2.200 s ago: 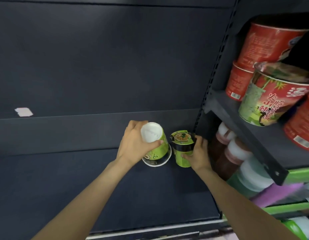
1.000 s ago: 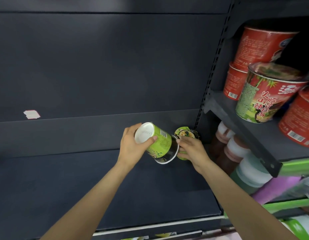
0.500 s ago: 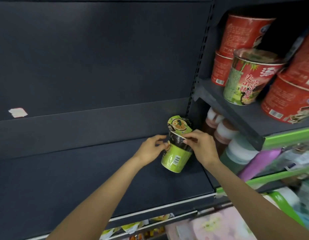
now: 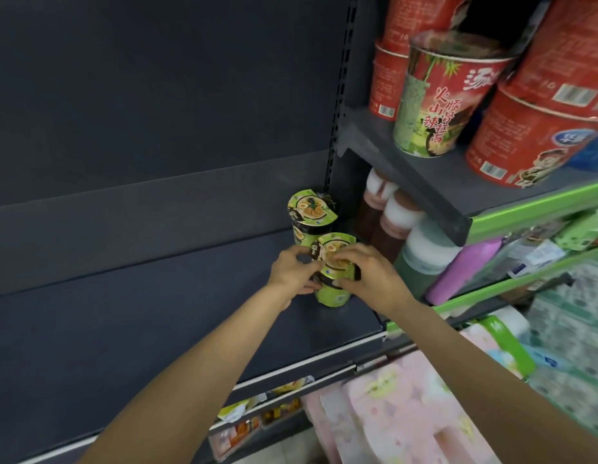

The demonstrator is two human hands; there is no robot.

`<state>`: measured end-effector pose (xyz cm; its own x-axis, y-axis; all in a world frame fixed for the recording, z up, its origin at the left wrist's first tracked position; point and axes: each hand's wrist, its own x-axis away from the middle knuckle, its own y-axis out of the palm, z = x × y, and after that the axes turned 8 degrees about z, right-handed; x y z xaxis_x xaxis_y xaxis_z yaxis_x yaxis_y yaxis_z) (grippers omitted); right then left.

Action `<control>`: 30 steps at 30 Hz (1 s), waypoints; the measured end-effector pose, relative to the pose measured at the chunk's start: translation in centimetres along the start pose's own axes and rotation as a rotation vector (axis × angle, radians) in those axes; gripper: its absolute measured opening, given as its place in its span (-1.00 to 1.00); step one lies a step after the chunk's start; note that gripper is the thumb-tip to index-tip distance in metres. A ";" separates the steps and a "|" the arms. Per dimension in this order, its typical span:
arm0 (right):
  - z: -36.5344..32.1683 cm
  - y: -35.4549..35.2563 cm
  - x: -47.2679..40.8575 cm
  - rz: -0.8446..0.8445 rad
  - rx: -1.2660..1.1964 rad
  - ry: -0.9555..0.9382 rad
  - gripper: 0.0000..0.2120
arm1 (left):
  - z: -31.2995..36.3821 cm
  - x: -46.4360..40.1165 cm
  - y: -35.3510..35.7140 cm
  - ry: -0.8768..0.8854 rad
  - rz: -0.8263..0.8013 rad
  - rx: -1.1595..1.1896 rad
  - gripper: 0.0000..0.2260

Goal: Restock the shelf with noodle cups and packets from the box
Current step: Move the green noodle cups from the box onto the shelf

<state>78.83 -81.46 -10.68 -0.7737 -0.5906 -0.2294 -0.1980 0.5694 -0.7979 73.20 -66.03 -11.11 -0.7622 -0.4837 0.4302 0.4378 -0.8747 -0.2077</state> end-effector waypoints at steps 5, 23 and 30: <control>0.7 -0.2 -0.1 -0.038 -0.017 0.103 -0.46 | -0.4 0.4 0.7 0.046 0.011 0.013 -0.72; -11.8 2.5 -2.9 0.021 -0.107 -0.116 -0.79 | 0.7 6.1 -12.3 0.519 0.578 -0.541 -0.84; -26.1 9.1 -1.4 -0.089 -0.149 -0.284 -0.79 | -3.7 13.7 -26.0 0.527 0.868 -0.726 -0.80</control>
<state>62.37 -60.54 -3.09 -0.5549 -0.7657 -0.3254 -0.3594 0.5734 -0.7363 49.62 -50.05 -3.10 -0.5248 -0.7156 -0.4610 0.6554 0.0058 -0.7552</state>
